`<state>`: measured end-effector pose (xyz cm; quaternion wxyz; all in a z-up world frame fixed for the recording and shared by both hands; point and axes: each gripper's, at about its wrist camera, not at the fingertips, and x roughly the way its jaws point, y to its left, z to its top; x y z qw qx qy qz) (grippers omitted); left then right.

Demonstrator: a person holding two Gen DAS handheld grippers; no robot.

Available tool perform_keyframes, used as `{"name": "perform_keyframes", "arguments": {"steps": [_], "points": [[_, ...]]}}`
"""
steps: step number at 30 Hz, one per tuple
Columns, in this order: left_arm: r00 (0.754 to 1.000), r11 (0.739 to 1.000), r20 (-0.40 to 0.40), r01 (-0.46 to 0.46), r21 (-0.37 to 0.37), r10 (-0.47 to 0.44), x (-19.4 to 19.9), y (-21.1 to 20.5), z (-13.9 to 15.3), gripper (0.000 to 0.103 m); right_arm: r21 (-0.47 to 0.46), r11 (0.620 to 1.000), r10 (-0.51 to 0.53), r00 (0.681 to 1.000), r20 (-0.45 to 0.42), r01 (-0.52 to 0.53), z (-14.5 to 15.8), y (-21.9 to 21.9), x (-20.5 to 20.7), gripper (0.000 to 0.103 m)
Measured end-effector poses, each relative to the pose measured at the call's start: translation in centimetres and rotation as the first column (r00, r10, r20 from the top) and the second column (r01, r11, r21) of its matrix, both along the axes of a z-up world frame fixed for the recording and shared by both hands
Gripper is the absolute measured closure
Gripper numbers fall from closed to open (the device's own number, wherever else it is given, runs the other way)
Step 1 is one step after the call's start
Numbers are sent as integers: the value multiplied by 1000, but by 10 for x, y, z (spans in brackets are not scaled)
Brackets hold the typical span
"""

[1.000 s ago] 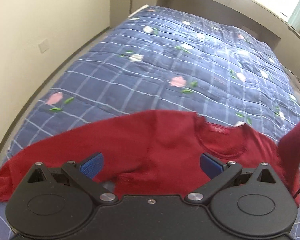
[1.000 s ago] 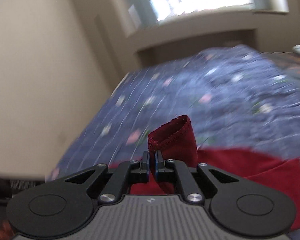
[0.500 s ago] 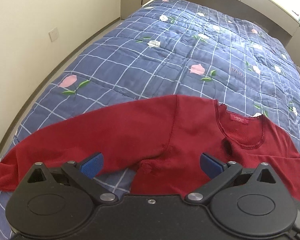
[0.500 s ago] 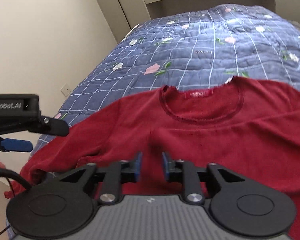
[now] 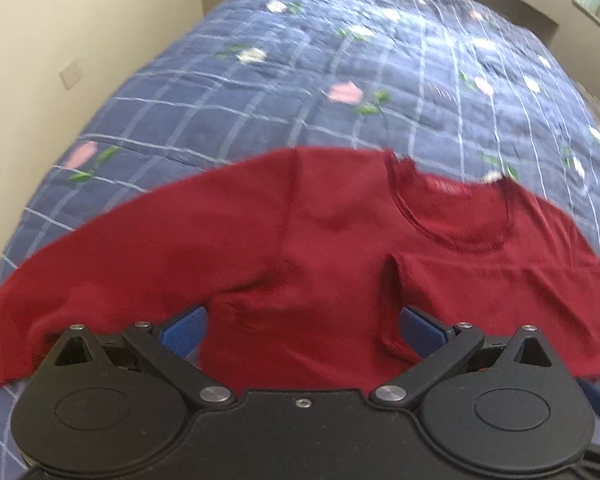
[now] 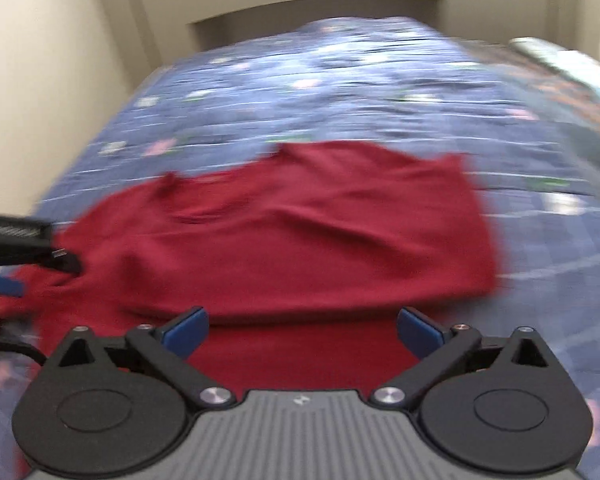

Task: Fold small clothes
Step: 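Carry the sleeve across the shirt body and release with the right gripper, then move the left gripper to the other sleeve cuff of the red shirt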

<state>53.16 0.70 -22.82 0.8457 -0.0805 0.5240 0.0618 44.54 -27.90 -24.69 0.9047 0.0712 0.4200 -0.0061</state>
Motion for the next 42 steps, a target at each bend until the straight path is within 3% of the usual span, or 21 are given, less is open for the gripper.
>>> {"name": "perform_keyframes", "arguments": {"steps": [5, 9, 13, 20, 29, 31, 33, 39, 41, 42], "points": [[999, 1000, -42, 25, 1, -25, 3, -26, -26, 1, -186, 970, -161, 987, -7, 157, -11, -50, -17, 0], [996, 999, -83, 32, 19, -30, 8, -38, -41, 1, -350, 906, -252, 968, 1, 236, -25, -73, -13, 0], [992, 999, -125, 9, 49, -3, 11, -40, -53, 1, -369, 897, -257, 966, 13, 243, -36, -84, -3, 1], [987, 998, -156, -25, 52, 32, 8, -35, -67, 0, -358, 918, -160, 986, 51, 168, -46, -72, 8, 7], [992, 997, -124, -7, 79, 17, 3, -40, -70, 0, -374, 922, -56, 989, 136, 103, -42, -55, 10, 29], [992, 997, -124, 1, 80, 9, 3, -40, -71, 0, -384, 919, -41, 991, 131, 89, -45, -54, 12, 42], [992, 997, -124, 6, 79, 4, 4, -39, -71, 0, -381, 922, -29, 992, 125, 75, -49, -54, 14, 49], [995, 996, -99, 19, 82, -11, 1, -39, -71, 0, -402, 914, 5, 990, 141, 53, -50, -49, 11, 57], [996, 996, -89, 23, 86, -16, -1, -39, -71, 0, -410, 911, 24, 988, 150, 40, -48, -47, 10, 67], [996, 996, -86, 24, 87, -17, -2, -40, -71, 0, -410, 911, 34, 988, 150, 31, -48, -47, 10, 79]]}}
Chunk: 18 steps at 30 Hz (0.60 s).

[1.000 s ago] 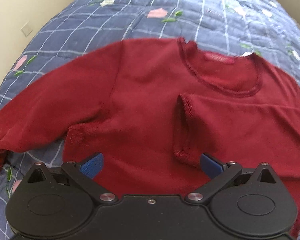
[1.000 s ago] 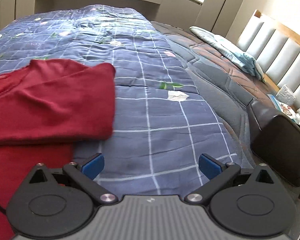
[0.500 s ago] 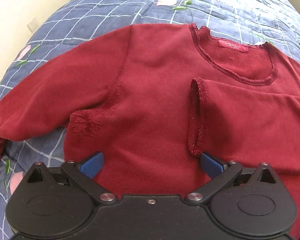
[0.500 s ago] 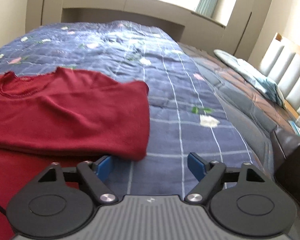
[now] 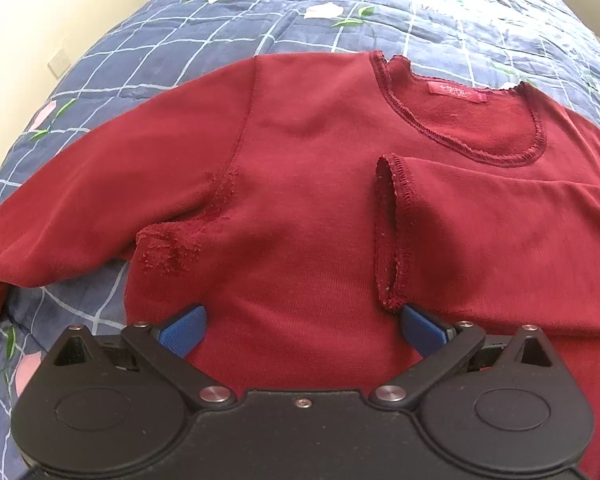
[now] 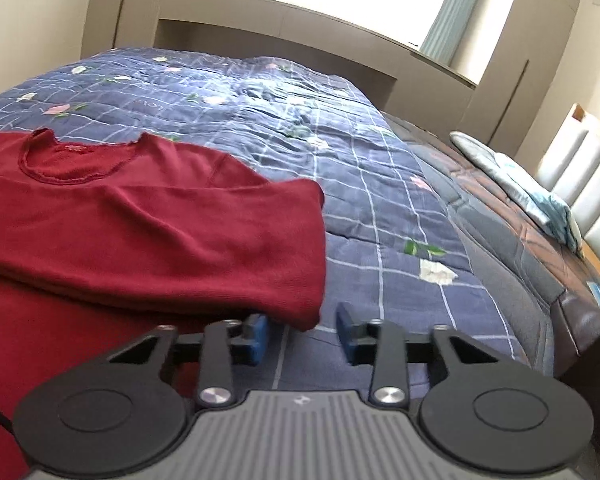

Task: Fold small clothes
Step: 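Move the left gripper to the other sleeve cuff of the red shirt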

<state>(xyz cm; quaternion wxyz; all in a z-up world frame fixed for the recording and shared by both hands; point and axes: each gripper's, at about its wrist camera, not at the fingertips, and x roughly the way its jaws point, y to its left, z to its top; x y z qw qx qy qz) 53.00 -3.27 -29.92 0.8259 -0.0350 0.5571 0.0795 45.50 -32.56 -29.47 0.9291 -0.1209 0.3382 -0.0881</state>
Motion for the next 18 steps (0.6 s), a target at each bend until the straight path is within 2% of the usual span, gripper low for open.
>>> {"name": "perform_keyframes", "arguments": {"steps": [3, 8, 12, 18], "points": [[1000, 1000, 4, 1, 3, -1, 0, -1, 0, 0, -12, 1000, 6, 1000, 1, -6, 1, 3, -2, 94], [1000, 1000, 3, 2, 2, -2, 0, -1, 0, 0, 100, 992, -78, 997, -14, 79, 5, -9, -4, 96], [1000, 1000, 5, 10, 4, -10, -1, -1, 0, 0, 178, 972, -146, 987, -68, 156, -4, -19, -1, 96], [1000, 1000, 11, 22, 5, -22, -1, -1, -1, 0, 209, 964, -150, 984, -91, 166, -6, -24, 1, 94]]}}
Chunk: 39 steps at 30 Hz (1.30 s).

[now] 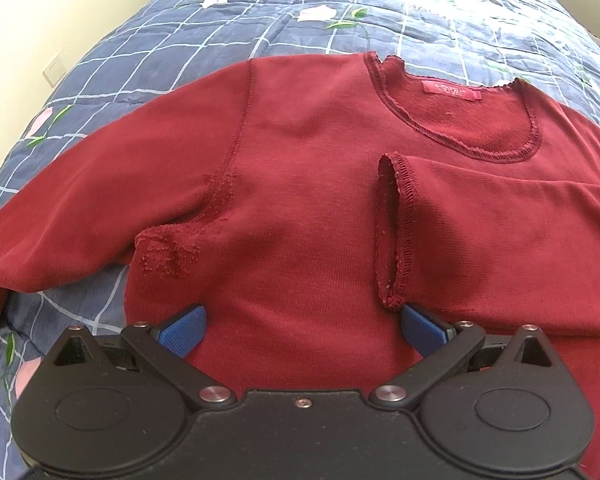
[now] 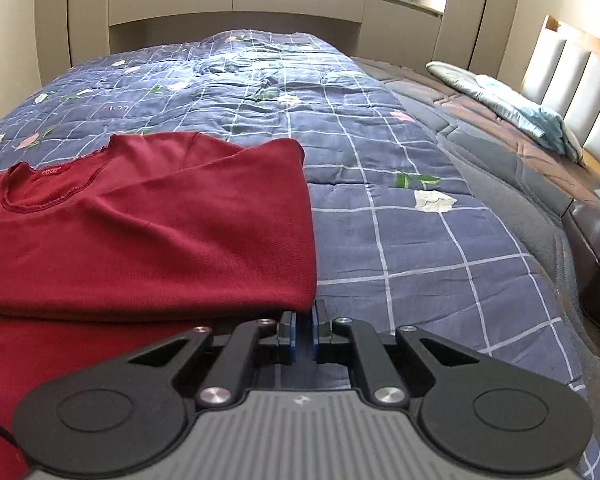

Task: Fold small clothes
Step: 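Move the left gripper to the other sleeve cuff of the red shirt, then grasp the other sleeve cuff with the left gripper and lift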

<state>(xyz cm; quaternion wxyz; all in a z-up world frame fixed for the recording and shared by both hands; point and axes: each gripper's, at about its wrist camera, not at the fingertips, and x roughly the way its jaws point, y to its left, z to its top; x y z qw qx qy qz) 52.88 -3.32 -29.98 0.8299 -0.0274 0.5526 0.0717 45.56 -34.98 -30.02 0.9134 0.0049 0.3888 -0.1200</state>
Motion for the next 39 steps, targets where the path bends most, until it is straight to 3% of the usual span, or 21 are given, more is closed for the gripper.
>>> {"name": "perform_keyframes", "arguments": {"steps": [3, 5, 7, 13, 17, 20, 23, 28, 31, 33, 36, 39], "points": [[1000, 1000, 8, -5, -5, 6, -2, 1, 1, 0, 19, 1000, 4, 1000, -9, -4, 4, -3, -3, 91], [1000, 1000, 11, -19, -21, 19, -3, 3, 3, 0, 20, 1000, 6, 1000, -18, -6, 7, -3, -7, 80], [999, 998, 2, -39, -42, 39, -5, 8, 6, 0, 17, 1000, 14, 1000, -23, -14, 12, -3, -12, 56], [988, 985, 10, -151, -85, 153, -21, 31, 20, 1, 21, 1000, -12, 999, -45, 13, 30, 6, -32, 10], [966, 962, 44, -248, -118, 254, -46, 57, 34, 1, 42, 999, 19, 999, -33, -17, 44, 27, -40, 1], [931, 926, 60, -350, -141, 361, -67, 87, 44, 1, 49, 995, 86, 996, -24, -85, 51, 50, -39, 0], [874, 872, 65, -471, -135, 482, -88, 129, 51, 1, 82, 983, 168, 986, -23, -165, 53, 75, -34, 0], [730, 734, 76, -674, -90, 679, -115, 208, 54, 1, 126, 949, 299, 953, -58, -290, 45, 117, -33, 0], [606, 608, 54, -789, -91, 794, -131, 251, 51, 1, 142, 935, 339, 938, -75, -326, 41, 134, -35, 0], [510, 512, 52, -853, -99, 859, -144, 274, 50, 1, 153, 931, 348, 933, -88, -333, 38, 142, -35, 0], [387, 391, 50, -912, -122, 921, -162, 300, 46, 1, 162, 927, 357, 927, -114, -337, 34, 149, -36, 0], [296, 298, 37, -942, -153, 954, -174, 316, 38, 1, 162, 925, 365, 921, -137, -343, 30, 153, -36, 0]]}}
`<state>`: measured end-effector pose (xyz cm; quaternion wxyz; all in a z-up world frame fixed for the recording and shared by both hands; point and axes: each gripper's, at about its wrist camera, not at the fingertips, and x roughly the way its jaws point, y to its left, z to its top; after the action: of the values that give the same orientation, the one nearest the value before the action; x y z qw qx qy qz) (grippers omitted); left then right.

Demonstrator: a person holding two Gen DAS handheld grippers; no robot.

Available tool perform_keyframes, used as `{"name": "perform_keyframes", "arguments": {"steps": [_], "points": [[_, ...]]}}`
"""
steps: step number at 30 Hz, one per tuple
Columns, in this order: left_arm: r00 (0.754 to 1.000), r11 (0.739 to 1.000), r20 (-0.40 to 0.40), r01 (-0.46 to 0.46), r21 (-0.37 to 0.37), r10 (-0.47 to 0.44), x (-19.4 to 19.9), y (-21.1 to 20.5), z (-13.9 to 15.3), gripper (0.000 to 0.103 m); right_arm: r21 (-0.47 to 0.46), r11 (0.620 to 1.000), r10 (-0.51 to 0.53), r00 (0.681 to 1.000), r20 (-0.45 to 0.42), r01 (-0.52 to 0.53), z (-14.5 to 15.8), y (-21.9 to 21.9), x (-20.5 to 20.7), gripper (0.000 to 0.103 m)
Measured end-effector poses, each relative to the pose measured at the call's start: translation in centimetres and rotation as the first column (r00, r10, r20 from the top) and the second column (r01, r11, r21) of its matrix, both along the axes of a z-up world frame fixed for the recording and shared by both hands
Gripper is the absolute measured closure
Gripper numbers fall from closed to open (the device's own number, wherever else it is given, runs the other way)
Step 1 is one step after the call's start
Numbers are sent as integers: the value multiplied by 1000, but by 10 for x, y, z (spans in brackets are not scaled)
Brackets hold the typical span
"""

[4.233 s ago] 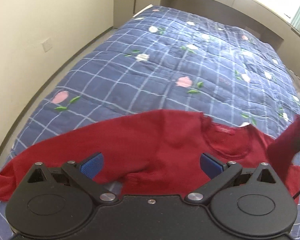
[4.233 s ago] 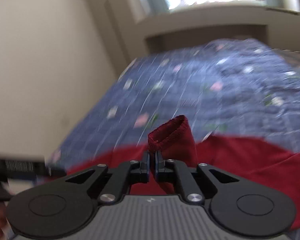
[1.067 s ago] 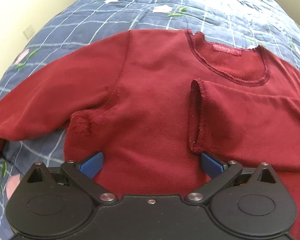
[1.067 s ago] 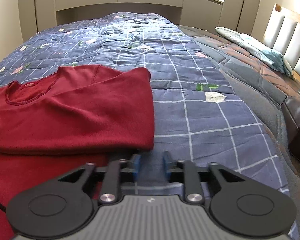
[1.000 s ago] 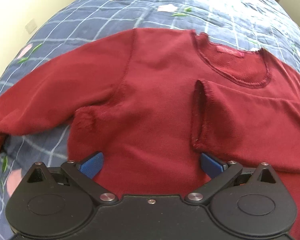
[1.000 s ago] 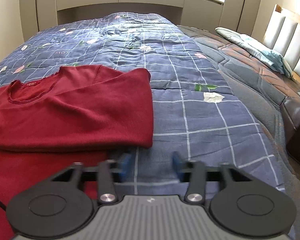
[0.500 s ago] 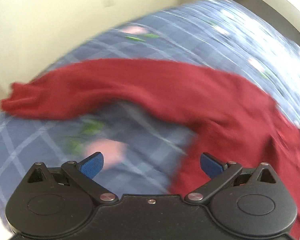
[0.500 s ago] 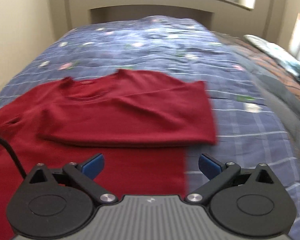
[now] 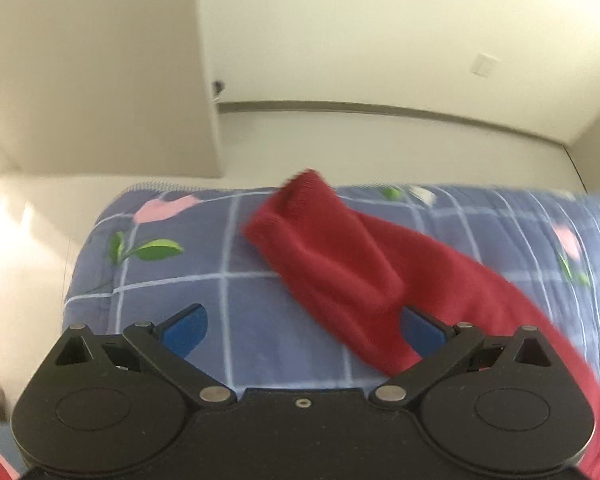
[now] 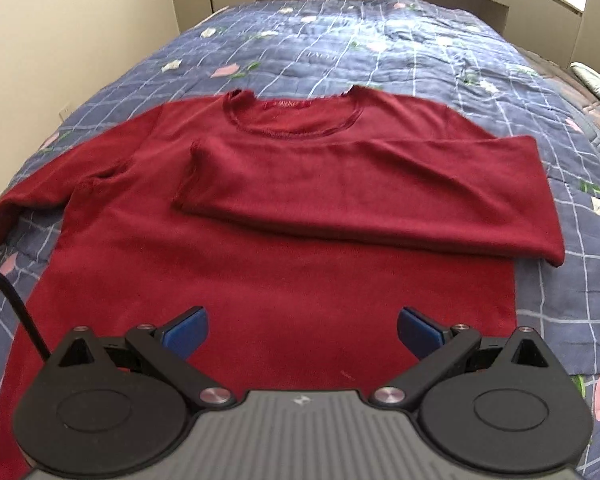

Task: Fold small clothes
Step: 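Grasp the other sleeve cuff with the left gripper and lift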

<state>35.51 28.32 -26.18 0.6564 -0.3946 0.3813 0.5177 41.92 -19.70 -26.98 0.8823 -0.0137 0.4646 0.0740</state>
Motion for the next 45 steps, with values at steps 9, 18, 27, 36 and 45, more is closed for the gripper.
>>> {"name": "perform_keyframes", "arguments": {"steps": [9, 18, 27, 36, 45], "points": [[992, 997, 100, -78, 14, 76, -13, 12, -5, 49, -45, 999, 18, 998, -66, -21, -12, 6, 3, 0], [983, 989, 177, 15, 146, -41, 0, 4, 33, 99, -32, 999, 13, 997, -72, -16, -12, 3, 4, 0], [885, 921, 356, 172, 350, -300, 30, -25, 110, 99, -4, 1000, -19, 999, -46, 19, -5, -8, 5, 0], [560, 732, 482, 413, 542, -674, 98, -116, 184, 99, 16, 997, -81, 997, -12, 82, 4, -34, 5, 0], [270, 528, 488, 662, 531, -830, 158, -238, 177, 98, 14, 980, -197, 980, 5, 197, 5, -82, -2, 0]]}}
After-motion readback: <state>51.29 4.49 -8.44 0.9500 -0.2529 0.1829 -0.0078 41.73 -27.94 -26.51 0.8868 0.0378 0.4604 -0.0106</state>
